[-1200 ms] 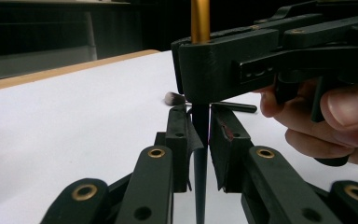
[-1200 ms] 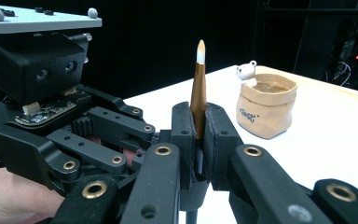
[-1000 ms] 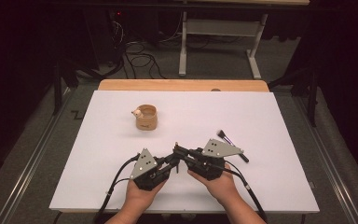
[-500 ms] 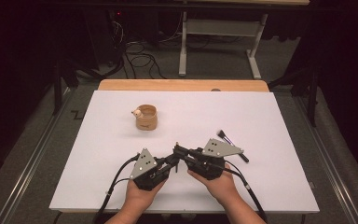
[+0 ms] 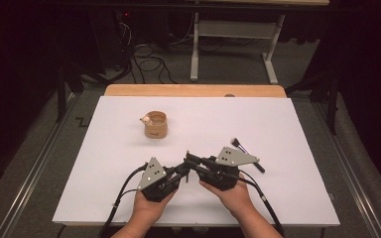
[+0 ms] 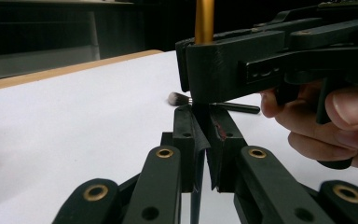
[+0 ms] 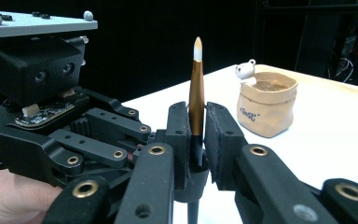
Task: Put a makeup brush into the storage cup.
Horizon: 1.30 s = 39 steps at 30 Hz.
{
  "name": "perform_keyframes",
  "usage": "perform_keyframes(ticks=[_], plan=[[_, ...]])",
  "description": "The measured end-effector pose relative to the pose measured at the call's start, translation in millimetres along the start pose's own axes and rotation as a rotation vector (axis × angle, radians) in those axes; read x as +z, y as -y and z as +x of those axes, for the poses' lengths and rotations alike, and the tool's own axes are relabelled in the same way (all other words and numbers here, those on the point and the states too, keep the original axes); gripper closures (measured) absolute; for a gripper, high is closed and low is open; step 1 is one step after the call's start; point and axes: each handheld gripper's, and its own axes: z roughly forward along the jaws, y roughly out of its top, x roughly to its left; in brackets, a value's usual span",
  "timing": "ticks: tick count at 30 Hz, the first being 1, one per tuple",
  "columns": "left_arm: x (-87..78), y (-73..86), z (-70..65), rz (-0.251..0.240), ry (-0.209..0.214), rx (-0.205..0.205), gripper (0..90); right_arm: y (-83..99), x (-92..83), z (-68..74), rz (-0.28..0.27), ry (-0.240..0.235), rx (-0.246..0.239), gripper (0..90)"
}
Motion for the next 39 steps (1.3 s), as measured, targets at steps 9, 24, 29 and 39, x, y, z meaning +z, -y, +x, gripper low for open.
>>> perform_keyframes(ticks=[9, 24, 29, 39], plan=[[-1.0, 0.8, 3.4, 0.001, -0.016, -0.008, 82.8, -2.1, -2.6, -2.0, -0.012, -0.001, 0.019, 73.0], [-10.8, -0.3, 18.3, -0.028, -0.066, -0.027, 82.8, -8.1, -16.5, -14.8, -0.021, 0.058, 0.009, 63.3], [-13.6, -1.5, 22.5, -0.039, -0.081, -0.032, 82.8, -9.5, -24.9, -20.8, 0.004, 0.093, -0.015, 60.8], [-17.6, -3.2, 27.3, -0.051, -0.102, -0.036, 82.9, -0.5, -58.6, -41.6, 0.035, 0.186, -0.033, 54.3]])
